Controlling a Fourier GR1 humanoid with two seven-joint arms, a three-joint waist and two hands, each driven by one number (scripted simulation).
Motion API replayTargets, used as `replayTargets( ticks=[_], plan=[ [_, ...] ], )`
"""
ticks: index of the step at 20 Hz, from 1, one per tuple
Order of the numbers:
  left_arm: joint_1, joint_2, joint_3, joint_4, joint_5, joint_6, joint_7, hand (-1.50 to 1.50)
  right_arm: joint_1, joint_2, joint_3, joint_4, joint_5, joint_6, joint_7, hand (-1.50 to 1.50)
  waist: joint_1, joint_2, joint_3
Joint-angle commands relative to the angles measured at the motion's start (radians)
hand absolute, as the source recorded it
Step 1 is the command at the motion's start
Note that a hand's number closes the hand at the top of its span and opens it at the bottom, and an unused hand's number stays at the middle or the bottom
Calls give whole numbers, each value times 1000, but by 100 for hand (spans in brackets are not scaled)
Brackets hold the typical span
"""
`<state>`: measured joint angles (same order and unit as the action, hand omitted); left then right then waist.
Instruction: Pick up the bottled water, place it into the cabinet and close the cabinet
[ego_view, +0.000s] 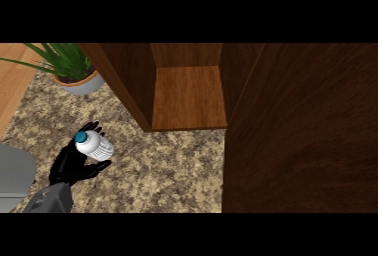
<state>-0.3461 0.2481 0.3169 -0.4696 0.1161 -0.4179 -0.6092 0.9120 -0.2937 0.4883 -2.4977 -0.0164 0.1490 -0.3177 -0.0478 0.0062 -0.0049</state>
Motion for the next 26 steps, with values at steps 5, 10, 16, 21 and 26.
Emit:
replayTargets(
  ticks=[5,10,16,21,26],
  plan=[
    [-48,-15,-38,136,-98,89,-194,150,75,-64,8,-160,48,-15,15,-150,-5,0,0],
    [-56,-14,-76,159,-179,228,-350,150,62,-52,41,-89,57,-30,-39,-150,-8,2,-1],
    [-4,-78,-119,156,-227,300,-481,150,143,-98,47,-161,60,-54,-38,-150,11,-7,2],
    [53,-213,-157,83,-243,382,-504,150,151,-110,56,-174,60,-75,-45,-150,25,-11,3],
    [12,-242,-180,-28,-225,353,-353,150,143,-128,44,-158,56,-83,-46,-150,36,-13,5]
  ],
)
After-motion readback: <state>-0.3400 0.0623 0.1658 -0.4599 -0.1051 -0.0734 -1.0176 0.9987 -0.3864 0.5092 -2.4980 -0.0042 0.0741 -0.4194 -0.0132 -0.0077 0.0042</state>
